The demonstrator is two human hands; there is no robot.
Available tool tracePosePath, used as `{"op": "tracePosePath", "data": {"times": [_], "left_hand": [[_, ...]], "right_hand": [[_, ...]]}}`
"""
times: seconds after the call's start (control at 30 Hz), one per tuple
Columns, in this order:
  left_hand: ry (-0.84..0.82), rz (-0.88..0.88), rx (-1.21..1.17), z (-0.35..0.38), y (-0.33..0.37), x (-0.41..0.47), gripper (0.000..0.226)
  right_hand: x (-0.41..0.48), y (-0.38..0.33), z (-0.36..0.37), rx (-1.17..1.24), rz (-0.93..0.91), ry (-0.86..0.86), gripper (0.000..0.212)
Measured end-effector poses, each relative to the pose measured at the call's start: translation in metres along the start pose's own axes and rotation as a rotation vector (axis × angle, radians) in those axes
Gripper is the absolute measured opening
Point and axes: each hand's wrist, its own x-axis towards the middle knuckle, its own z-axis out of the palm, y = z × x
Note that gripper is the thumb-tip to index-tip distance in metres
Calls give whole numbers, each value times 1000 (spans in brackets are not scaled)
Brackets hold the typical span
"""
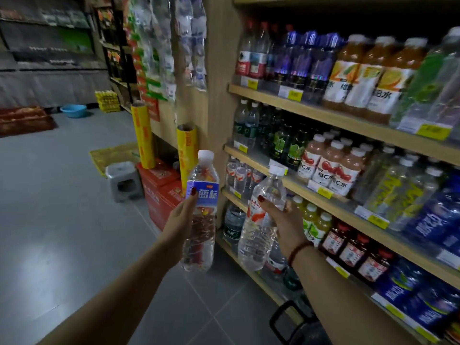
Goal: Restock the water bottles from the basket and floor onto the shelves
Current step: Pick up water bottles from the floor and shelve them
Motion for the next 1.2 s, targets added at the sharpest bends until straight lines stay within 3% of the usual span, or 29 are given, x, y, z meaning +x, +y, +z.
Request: {"op": "tracePosePath", "data": {"times": [0.07, 0.13, 0.2, 0.37, 0.53, 0.73, 0.9, 1.03, 1.13, 1.2], "left_hand": [[-18, -3, 20, -8, 3, 37, 28], [-39, -27, 50, -13, 10, 70, 29], [-67, -45, 75, -16, 15, 105, 32], [-116, -93, 80, -7, 10, 177, 28], [-160, -151, 108, 8, -12, 251, 26], [-144, -276, 121, 29, -43, 334, 35], [-137, -350, 127, 36, -66, 390, 30], [-181, -401, 143, 36, -87, 432, 50], [-210, -409, 186, 37, -109, 463, 32], [-230, -410, 211, 38, -125, 482, 31]], "right_hand": [[30, 10, 19, -9, 17, 32, 34], [57, 17, 36, -5, 32, 53, 59], [81, 24, 49, 23, 47, 58, 69], [140, 45, 64, 90, 109, 98, 37], [208, 78, 63, 103, 165, 131, 31], [292, 128, 59, 86, 265, 175, 38], [341, 169, 61, 103, 338, 197, 60], [369, 201, 64, 114, 363, 270, 49], [392, 222, 68, 81, 333, 316, 46], [406, 233, 71, 62, 296, 314, 56]]}}
